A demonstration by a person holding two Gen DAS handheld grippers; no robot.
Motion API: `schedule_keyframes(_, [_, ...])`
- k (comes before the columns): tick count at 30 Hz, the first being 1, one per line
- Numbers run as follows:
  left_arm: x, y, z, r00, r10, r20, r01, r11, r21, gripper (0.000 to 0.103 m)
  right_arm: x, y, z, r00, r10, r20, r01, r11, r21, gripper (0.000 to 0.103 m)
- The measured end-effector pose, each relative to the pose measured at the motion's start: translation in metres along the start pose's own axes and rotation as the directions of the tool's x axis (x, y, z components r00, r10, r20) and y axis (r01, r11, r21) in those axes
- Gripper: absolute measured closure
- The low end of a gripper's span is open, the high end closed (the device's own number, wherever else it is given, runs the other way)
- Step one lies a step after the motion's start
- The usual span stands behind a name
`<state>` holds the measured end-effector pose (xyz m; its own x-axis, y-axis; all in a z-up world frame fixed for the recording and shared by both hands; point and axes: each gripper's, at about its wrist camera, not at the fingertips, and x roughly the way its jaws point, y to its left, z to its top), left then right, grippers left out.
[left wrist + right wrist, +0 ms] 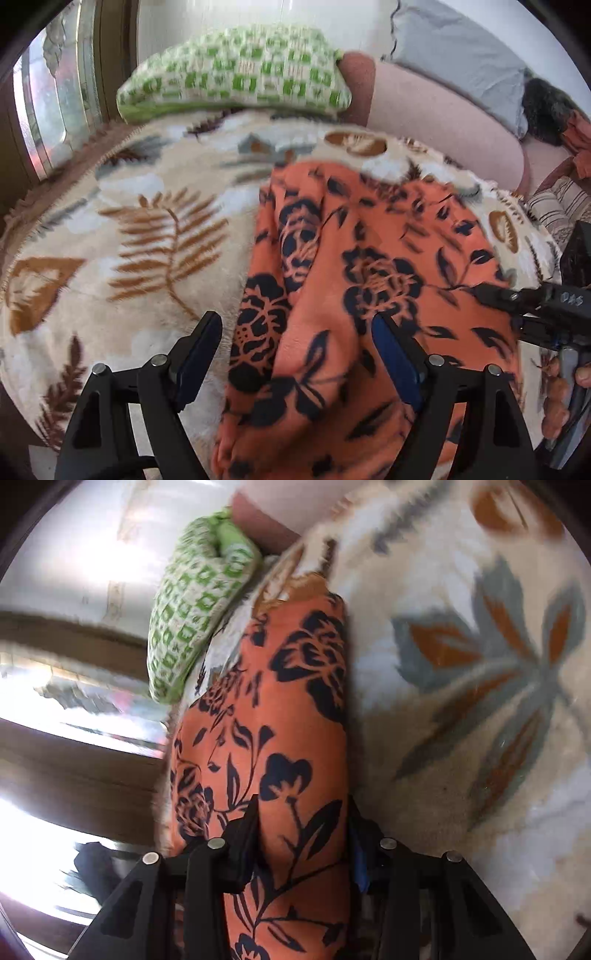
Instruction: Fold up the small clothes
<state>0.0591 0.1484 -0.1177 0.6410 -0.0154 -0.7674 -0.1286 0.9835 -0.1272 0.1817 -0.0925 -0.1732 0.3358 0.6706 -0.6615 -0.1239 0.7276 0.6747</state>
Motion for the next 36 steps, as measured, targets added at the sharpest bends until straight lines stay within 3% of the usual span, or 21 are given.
schedule_keyframes(1, [-0.007,0.001,0.000,1.000,-0.010,0.009,0.010,1.000,-0.006,0.019,-0.004,0.004,-0.003,0.999,-0.036,0.000,0.036,0.999,-0.019,0.053])
schedule_keyframes(2, [-0.012,0.003,0.000,1.000,-0.022,0.011,0.022,1.000,-0.017,0.019,-0.007,0.005,-0.005,0.998,-0.057,0.000,0.057,0.998,-0.026,0.043])
schedule_keyframes(5, [-0.023,0.019,-0.007,0.998,-0.067,-0.007,0.066,0.993,-0.097,0.019,-0.033,0.014,-0.015,0.984,-0.141,0.113,0.149,0.987,-0.061,0.042])
schedule_keyframes(8, [-0.016,0.032,-0.024,0.987,-0.142,-0.076,0.127,0.976,-0.179,0.019,-0.060,0.035,-0.021,0.968,-0.120,0.219,0.148,0.982,-0.116,0.042])
schedule_keyframes(10, [0.005,0.042,-0.038,0.972,-0.143,-0.185,0.098,0.968,-0.231,0.029,-0.062,0.053,-0.025,0.978,-0.061,0.200,0.099,0.978,-0.186,0.042])
schedule_keyframes(13, [0.003,0.042,-0.039,0.974,-0.136,-0.179,0.093,0.969,-0.227,0.038,-0.042,0.062,-0.036,0.994,-0.044,0.096,0.068,0.964,-0.258,0.037])
schedule_keyframes(14, [0.000,0.039,-0.036,0.970,-0.153,-0.186,0.110,0.968,-0.226,0.049,-0.030,0.061,-0.037,0.996,-0.062,0.057,0.074,0.964,-0.255,0.036])
schedule_keyframes(15, [-0.004,0.037,-0.032,0.964,-0.185,-0.193,0.138,0.963,-0.232,0.050,-0.016,0.057,-0.039,0.995,-0.095,0.015,0.095,0.964,-0.250,0.036])
schedule_keyframes(17, [-0.012,0.038,-0.023,0.956,-0.229,-0.183,0.184,0.955,-0.233,0.049,-0.013,0.053,-0.041,0.995,-0.094,0.025,0.097,0.965,-0.244,0.035])
schedule_keyframes(21, [-0.023,0.047,0.005,0.947,-0.307,-0.095,0.274,0.925,-0.264,0.029,-0.016,0.044,-0.040,0.999,-0.036,-0.001,0.035,0.978,-0.204,0.031])
schedule_keyframes(22, [-0.022,0.047,0.014,0.944,-0.321,-0.073,0.292,0.920,-0.262,0.028,-0.012,0.046,-0.039,0.999,-0.031,-0.005,0.030,0.978,-0.206,0.031])
schedule_keyframes(24, [-0.004,0.047,0.033,0.922,-0.381,-0.071,0.350,0.898,-0.268,0.028,-0.013,0.045,-0.039,1.000,-0.023,-0.006,0.021,0.978,-0.206,0.031])
schedule_keyframes(29, [0.069,0.047,0.056,0.864,-0.474,-0.170,0.405,0.854,-0.325,0.029,-0.013,0.046,-0.038,1.000,-0.002,-0.009,0.000,0.975,-0.220,0.031])
schedule_keyframes(31, [0.087,0.048,0.059,0.848,-0.495,-0.191,0.416,0.843,-0.342,0.039,-0.015,0.042,-0.038,1.000,0.018,-0.014,-0.020,0.976,-0.218,0.031])
schedule_keyframes(32, [0.094,0.052,0.059,0.836,-0.505,-0.214,0.411,0.835,-0.366,0.055,-0.016,0.039,-0.038,0.999,0.029,-0.016,-0.032,0.977,-0.212,0.031])
schedule_keyframes(34, [0.106,0.068,0.057,0.791,-0.572,-0.216,0.432,0.773,-0.465,0.066,-0.016,0.034,-0.037,0.998,0.059,-0.022,-0.062,0.979,-0.192,0.031])
schedule_keyframes(36, [0.108,0.074,0.053,0.781,-0.587,-0.212,0.436,0.756,-0.488,0.073,-0.015,0.029,-0.035,0.996,0.090,-0.029,-0.093,0.981,-0.172,0.031])
